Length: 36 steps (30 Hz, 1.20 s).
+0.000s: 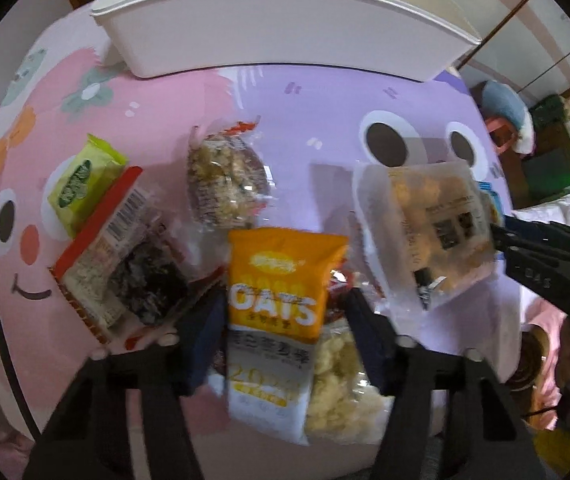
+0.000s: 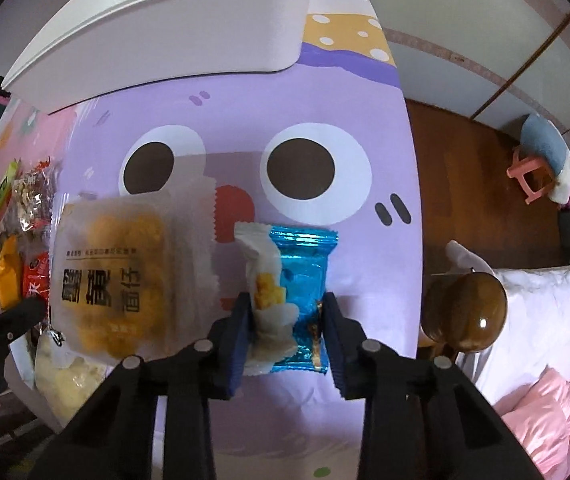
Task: Organize snacks
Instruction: 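Grasp the OATS bar with the left tool while the right tool grasps the blue wrapper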
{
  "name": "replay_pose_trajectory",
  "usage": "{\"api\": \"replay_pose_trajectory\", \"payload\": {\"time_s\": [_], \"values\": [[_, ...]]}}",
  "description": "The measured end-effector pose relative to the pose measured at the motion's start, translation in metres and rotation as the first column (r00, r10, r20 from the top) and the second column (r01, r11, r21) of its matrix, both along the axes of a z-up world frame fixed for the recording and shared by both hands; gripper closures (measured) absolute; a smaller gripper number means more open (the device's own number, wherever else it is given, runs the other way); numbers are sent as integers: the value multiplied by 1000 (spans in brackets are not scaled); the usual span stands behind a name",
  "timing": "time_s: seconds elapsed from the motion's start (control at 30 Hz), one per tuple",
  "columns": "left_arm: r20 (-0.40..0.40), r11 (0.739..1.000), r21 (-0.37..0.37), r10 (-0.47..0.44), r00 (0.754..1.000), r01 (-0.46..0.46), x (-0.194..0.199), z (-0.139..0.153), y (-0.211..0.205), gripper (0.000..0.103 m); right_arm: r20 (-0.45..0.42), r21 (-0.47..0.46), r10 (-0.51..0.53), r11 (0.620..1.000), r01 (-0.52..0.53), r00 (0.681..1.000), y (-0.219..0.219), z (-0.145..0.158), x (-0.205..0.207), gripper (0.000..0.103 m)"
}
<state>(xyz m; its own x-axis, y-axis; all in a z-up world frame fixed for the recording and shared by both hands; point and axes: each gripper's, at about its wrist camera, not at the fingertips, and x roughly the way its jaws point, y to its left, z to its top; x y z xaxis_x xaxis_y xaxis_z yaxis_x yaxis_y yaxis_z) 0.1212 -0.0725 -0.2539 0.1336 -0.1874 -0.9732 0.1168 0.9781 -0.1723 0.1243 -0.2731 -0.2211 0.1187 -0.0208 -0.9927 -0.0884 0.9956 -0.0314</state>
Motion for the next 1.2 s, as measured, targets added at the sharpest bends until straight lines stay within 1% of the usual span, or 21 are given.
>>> {"api": "replay_pose_trajectory", "payload": {"time_s": [0.03,0.1,0.27,0.37,0.53,0.73,0.93,1.03,1.2], "values": [[1,1000,-14,-5,1000,5,-1,2,0,60,1,0,4,1000,-4,1000,1,1,0,73],[-5,1000,-19,-13,1000,13,-3,2,0,63,-2,12,9,1000,-9,1000,2,3,-2,75],[-16,999,-43,-7,1000,6,-7,1,5,66,-7,39,-5,999,5,1000,-1,3,-8,76],[-2,999,-36,-1,1000,1,-11,7,13,67,-1,66,-13,998,13,1000,-3,6,-9,77],[27,998,-56,37,999,-36,-11,22,29,67,27,78,-21,997,19,999,-7,16,-15,79],[78,996,-76,62,995,-56,-12,49,43,67,73,96,-37,995,30,997,-12,36,-19,80],[138,993,-95,76,987,-63,-5,82,52,67,137,128,-39,992,22,990,-12,66,-21,80],[163,992,-106,82,983,-65,2,98,56,67,175,149,-24,989,-2,984,-6,85,-21,80],[225,992,-113,84,971,-59,17,136,55,67,245,171,25,983,-69,969,11,119,-14,80]]}}
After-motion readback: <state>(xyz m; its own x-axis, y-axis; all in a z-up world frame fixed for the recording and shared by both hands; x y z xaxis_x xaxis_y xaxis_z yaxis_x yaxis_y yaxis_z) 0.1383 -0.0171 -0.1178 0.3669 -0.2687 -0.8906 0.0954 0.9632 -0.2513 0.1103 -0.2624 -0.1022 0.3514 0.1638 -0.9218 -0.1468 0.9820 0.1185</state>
